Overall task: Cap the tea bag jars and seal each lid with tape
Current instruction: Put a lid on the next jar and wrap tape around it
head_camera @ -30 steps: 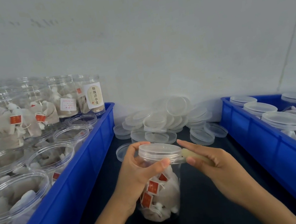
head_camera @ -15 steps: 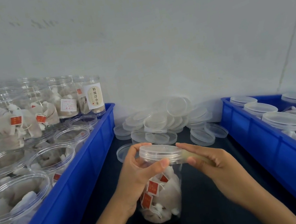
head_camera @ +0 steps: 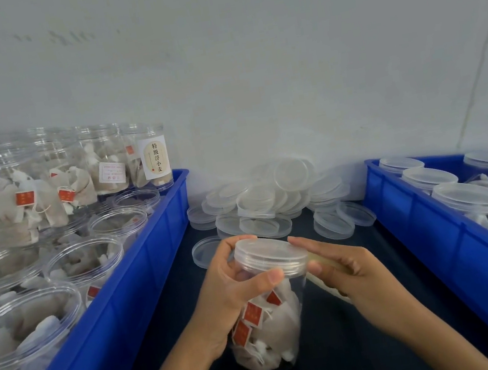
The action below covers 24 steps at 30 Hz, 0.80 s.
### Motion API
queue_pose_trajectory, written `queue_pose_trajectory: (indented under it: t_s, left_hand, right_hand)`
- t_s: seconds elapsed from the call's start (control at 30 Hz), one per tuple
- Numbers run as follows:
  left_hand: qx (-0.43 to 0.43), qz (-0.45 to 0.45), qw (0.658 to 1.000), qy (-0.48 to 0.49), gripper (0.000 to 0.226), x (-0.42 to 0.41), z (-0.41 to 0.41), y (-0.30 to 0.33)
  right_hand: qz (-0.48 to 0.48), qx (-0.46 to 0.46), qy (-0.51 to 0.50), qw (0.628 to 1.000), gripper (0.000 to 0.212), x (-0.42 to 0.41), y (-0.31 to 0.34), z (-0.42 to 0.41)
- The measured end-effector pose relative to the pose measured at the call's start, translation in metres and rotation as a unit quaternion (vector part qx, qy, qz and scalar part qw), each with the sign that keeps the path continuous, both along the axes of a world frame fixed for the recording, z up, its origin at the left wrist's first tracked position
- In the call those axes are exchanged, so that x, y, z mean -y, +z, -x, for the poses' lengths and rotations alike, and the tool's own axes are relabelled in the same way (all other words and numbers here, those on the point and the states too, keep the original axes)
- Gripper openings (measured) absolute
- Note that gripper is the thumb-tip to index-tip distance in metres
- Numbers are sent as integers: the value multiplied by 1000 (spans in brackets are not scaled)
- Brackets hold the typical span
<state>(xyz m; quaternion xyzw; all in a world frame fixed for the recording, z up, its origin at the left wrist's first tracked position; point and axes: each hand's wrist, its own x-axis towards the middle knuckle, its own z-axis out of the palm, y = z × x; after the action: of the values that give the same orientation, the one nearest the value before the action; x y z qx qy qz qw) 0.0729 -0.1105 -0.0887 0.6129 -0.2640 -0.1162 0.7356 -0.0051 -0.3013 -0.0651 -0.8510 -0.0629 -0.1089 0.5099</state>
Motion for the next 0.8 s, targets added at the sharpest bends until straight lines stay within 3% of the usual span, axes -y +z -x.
queue_pose_trajectory:
  t_s: [0.2, 0.3, 0.4, 0.5, 0.6, 0.8]
  left_hand:
    - [-31, 23, 999, -22, 103, 1, 2, -2]
    - [13, 8, 1000, 13, 75, 3, 6, -1]
    - [97, -37, 988, 112, 49, 8, 14, 0]
    - [157, -114, 957, 216, 70, 18, 24, -3]
    - [153, -137, 944, 257, 98, 22, 29, -3]
    - [83, -90, 950, 287, 89, 16, 18, 0]
  right_hand:
    - [-41, 20, 12, 999, 44, -6, -6, -2]
    - [-47, 35, -5, 998, 42, -9, -8, -2]
    - [-30, 60, -43, 997, 45, -15, -13, -3]
    - [-25, 71, -57, 996, 41, -25, -20, 0]
    - [-20, 73, -52, 996, 43, -32, -22, 3]
    - [22, 83, -16, 996, 51, -44, -17, 7]
